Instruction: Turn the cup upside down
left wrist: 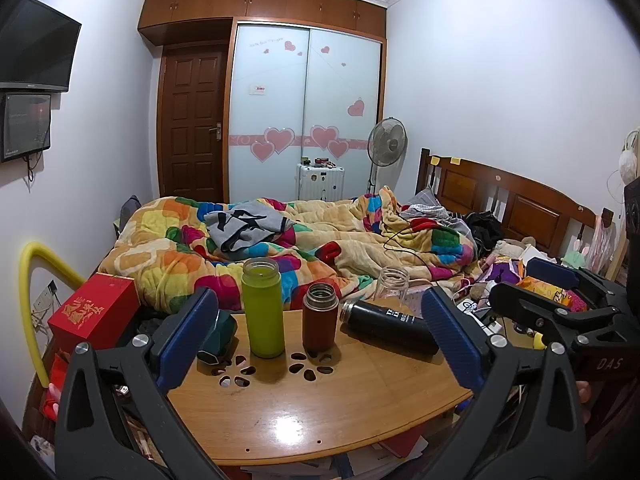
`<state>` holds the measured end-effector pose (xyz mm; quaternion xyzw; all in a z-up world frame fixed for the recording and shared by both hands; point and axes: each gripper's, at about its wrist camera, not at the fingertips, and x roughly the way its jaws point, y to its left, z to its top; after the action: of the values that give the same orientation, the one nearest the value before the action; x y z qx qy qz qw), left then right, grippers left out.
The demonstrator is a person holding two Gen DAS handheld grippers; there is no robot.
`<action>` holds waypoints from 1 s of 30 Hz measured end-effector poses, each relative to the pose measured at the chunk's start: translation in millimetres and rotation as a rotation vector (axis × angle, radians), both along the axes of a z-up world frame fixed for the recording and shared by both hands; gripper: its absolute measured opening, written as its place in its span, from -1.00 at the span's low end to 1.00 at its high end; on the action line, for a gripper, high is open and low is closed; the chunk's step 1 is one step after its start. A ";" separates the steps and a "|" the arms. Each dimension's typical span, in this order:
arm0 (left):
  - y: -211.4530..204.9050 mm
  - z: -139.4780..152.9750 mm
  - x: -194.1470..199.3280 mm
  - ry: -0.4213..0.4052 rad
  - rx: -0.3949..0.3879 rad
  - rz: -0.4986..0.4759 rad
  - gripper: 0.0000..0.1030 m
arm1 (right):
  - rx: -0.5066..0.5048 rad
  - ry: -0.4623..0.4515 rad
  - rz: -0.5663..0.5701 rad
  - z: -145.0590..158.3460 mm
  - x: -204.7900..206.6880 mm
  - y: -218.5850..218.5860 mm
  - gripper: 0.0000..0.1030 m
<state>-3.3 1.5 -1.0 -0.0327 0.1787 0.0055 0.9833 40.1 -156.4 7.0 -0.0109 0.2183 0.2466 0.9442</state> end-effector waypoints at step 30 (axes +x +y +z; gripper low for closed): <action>0.9 6.9 -5.9 -0.020 -0.002 -0.004 1.00 | -0.003 -0.013 0.008 5.8 -5.3 3.0 1.00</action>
<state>-9.2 2.4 5.9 -0.0333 0.1690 0.0029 0.9850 34.8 -153.5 12.8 -0.0147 0.2122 0.2502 0.9446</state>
